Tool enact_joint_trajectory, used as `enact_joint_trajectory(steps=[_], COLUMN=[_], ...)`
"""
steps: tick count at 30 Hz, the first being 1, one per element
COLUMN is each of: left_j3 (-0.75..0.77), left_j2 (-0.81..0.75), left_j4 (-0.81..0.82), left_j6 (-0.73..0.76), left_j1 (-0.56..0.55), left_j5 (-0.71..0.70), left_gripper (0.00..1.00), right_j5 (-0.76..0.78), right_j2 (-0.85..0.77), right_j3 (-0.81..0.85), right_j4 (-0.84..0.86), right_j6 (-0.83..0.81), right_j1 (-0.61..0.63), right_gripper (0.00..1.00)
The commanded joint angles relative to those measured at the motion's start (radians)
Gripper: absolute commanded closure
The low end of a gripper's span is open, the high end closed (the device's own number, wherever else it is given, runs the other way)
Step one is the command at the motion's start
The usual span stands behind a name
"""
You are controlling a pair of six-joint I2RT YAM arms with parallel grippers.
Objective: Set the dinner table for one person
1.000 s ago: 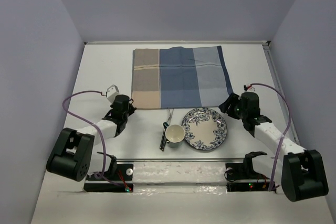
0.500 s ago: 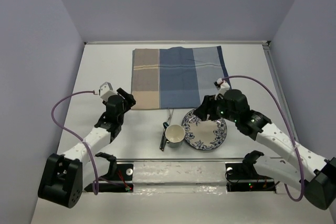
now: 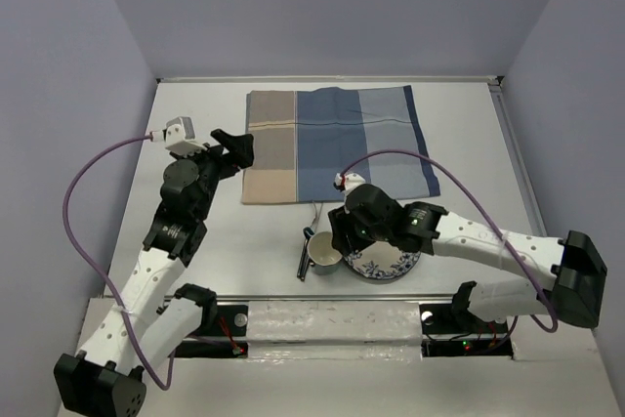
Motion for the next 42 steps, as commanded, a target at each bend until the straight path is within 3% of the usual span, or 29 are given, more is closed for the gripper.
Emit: enact_joint_trajectory(steps=[1, 5, 6, 8, 12, 16, 19, 26, 29, 36, 42], left_j3=[0.087, 0.083, 0.072, 0.06, 0.041, 0.047, 0.046, 0.038, 0.043, 0.05, 0.055], left_j2=[-0.047, -0.105, -0.119, -0.131, -0.133, -0.132, -0.147, -0.181, -0.19, -0.187, -0.173], left_j4=[-0.067, -0.084, -0.085, -0.087, -0.077, -0.074, -0.074, -0.087, -0.1, -0.117, -0.128], left_j6=[0.16, 0.209, 0.215, 0.223, 0.24, 0.26, 0.271, 0.292, 0.303, 0.318, 0.328], left_j1=[-0.009, -0.011, -0.011, -0.011, -0.011, -0.009, -0.009, -0.037, -0.067, -0.118, -0.133], left_j5=[0.126, 0.134, 0.123, 0.119, 0.126, 0.134, 0.175, 0.183, 0.157, 0.149, 0.103], left_gripper=[0.01, 0.01, 0.01, 0.01, 0.01, 0.01, 0.01, 0.01, 0.01, 0.01, 0.01], right_j5=[0.118, 0.157, 0.162, 0.165, 0.174, 0.291, 0.351, 0.23, 0.16, 0.066, 0.064], right_j2=[0.069, 0.132, 0.152, 0.154, 0.057, -0.03, -0.015, 0.244, 0.467, 0.778, 0.97], right_j3=[0.063, 0.094, 0.103, 0.114, 0.176, 0.297, 0.396, 0.71, 0.935, 1.221, 1.39], right_j4=[-0.05, -0.05, -0.05, -0.051, -0.086, -0.143, -0.131, 0.003, 0.001, -0.036, -0.082], right_j6=[0.025, 0.035, 0.036, 0.048, 0.084, 0.056, -0.03, -0.211, -0.22, -0.165, -0.162], right_j1=[0.029, 0.029, 0.029, 0.038, 0.038, 0.026, -0.104, -0.558, -0.697, -0.874, -0.911], right_gripper=[0.43, 0.56, 0.81, 0.99, 1.0, 1.0, 1.0, 1.0, 1.0, 1.0, 1.0])
